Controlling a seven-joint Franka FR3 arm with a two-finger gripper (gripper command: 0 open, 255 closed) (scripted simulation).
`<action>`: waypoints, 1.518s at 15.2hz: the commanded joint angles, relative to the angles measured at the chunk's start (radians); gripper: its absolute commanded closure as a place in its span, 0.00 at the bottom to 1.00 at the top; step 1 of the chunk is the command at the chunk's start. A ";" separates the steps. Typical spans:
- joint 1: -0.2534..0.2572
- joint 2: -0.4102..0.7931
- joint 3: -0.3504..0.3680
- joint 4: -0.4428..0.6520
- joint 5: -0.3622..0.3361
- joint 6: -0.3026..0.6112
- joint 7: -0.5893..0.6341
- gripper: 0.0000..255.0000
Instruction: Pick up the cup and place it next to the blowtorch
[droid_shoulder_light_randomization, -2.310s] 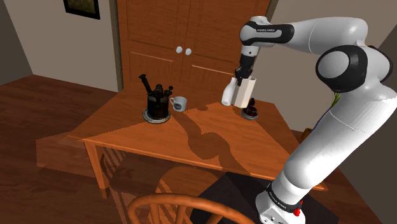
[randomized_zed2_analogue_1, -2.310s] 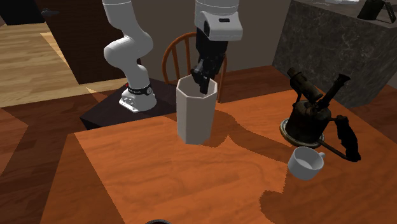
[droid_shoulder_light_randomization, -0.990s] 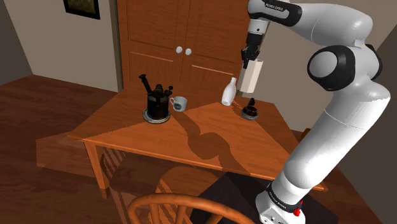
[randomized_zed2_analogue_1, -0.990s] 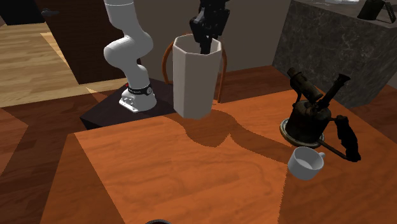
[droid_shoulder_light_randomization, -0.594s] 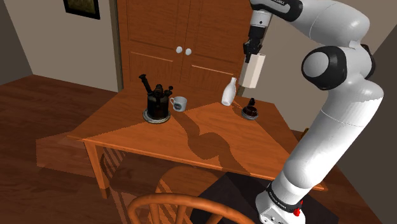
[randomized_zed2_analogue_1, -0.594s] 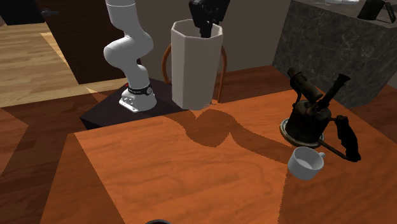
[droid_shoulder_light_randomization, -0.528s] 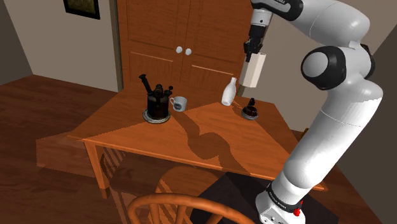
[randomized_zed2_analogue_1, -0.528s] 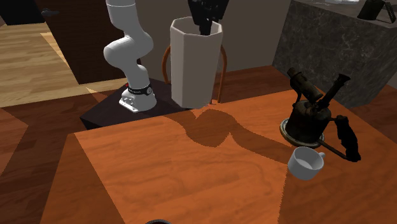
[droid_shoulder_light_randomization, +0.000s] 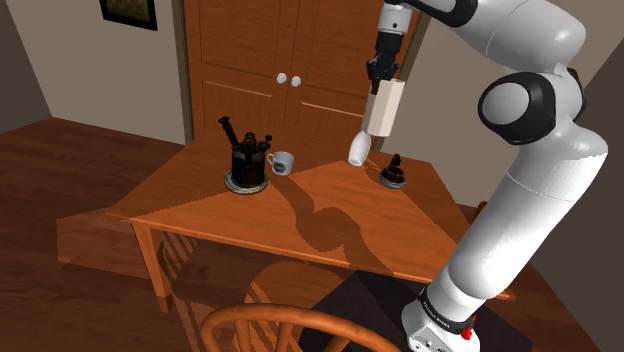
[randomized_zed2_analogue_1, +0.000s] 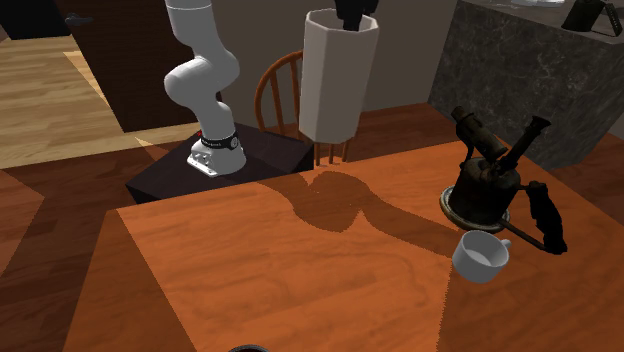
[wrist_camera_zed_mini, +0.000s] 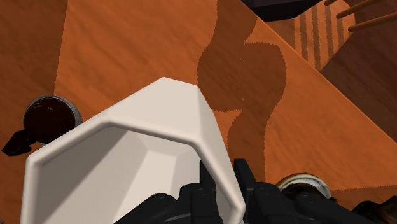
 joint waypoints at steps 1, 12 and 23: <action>0.029 -0.008 0.025 -0.011 0.001 0.002 0.056 1.00; 0.171 0.049 0.148 0.066 0.024 -0.018 0.327 1.00; 0.320 0.299 0.244 0.430 0.035 -0.127 0.579 1.00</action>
